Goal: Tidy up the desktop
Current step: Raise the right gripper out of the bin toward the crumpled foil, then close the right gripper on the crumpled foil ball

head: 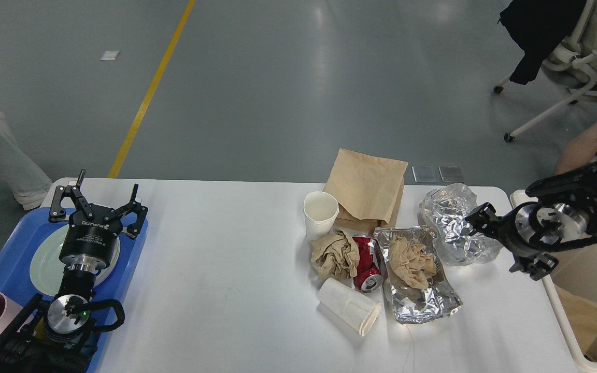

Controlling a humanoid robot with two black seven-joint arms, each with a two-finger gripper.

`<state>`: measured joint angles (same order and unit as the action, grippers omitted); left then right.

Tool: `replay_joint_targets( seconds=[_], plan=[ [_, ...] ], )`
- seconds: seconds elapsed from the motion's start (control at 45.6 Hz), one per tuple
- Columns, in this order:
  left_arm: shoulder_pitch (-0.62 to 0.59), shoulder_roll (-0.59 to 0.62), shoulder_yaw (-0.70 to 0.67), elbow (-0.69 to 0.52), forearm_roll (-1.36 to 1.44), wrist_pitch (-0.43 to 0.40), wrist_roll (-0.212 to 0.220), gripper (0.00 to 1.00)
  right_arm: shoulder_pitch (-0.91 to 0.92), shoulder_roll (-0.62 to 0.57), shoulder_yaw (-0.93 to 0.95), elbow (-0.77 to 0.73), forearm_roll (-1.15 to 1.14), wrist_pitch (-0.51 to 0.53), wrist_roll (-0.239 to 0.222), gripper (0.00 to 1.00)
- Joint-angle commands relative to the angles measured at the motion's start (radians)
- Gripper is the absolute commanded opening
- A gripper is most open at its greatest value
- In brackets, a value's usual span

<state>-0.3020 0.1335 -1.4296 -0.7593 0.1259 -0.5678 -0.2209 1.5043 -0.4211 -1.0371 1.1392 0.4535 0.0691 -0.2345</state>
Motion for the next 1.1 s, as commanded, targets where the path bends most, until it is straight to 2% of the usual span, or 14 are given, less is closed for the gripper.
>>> replay_joint_targets(
  seconds=[0.0,0.505,0.636,0.702,0.746,0.812,0.878,1.009,1.075],
  plan=[
    [0.0,0.0,0.0,0.0,0.0,0.0,0.0,0.97,-0.17,-0.002,0.143,-0.148,-0.007,-0.003,-0.002,1.0],
    [-0.002,0.001,0.0,0.0,0.0,0.0,0.0,0.97,-0.457,0.125,0.262,-0.541,-0.095,-0.02,-0.009,1.0],
    [0.0,0.0,0.0,0.0,0.0,0.0,0.0,0.97,-0.527,0.163,0.282,-0.665,-0.095,-0.02,-0.011,0.96],
    [0.0,0.0,0.0,0.0,0.0,0.0,0.0,0.97,-0.541,0.179,0.287,-0.694,-0.096,-0.018,-0.011,0.91],
    [-0.002,0.0,0.0,0.0,0.0,0.0,0.0,0.97,-0.546,0.18,0.29,-0.699,-0.096,-0.02,-0.011,0.84],
    [-0.002,0.001,0.0,0.0,0.0,0.0,0.0,0.97,-0.55,0.18,0.299,-0.699,-0.096,-0.02,-0.011,0.63],
    [0.0,0.0,0.0,0.0,0.0,0.0,0.0,0.97,-0.55,0.179,0.301,-0.699,-0.095,-0.02,-0.009,0.51],
    [-0.002,0.0,0.0,0.0,0.0,0.0,0.0,0.97,-0.55,0.179,0.299,-0.699,-0.122,-0.02,-0.009,0.11],
    [-0.002,0.0,0.0,0.0,0.0,0.0,0.0,0.97,-0.55,0.179,0.302,-0.697,-0.16,-0.02,-0.011,0.0]
  ],
)
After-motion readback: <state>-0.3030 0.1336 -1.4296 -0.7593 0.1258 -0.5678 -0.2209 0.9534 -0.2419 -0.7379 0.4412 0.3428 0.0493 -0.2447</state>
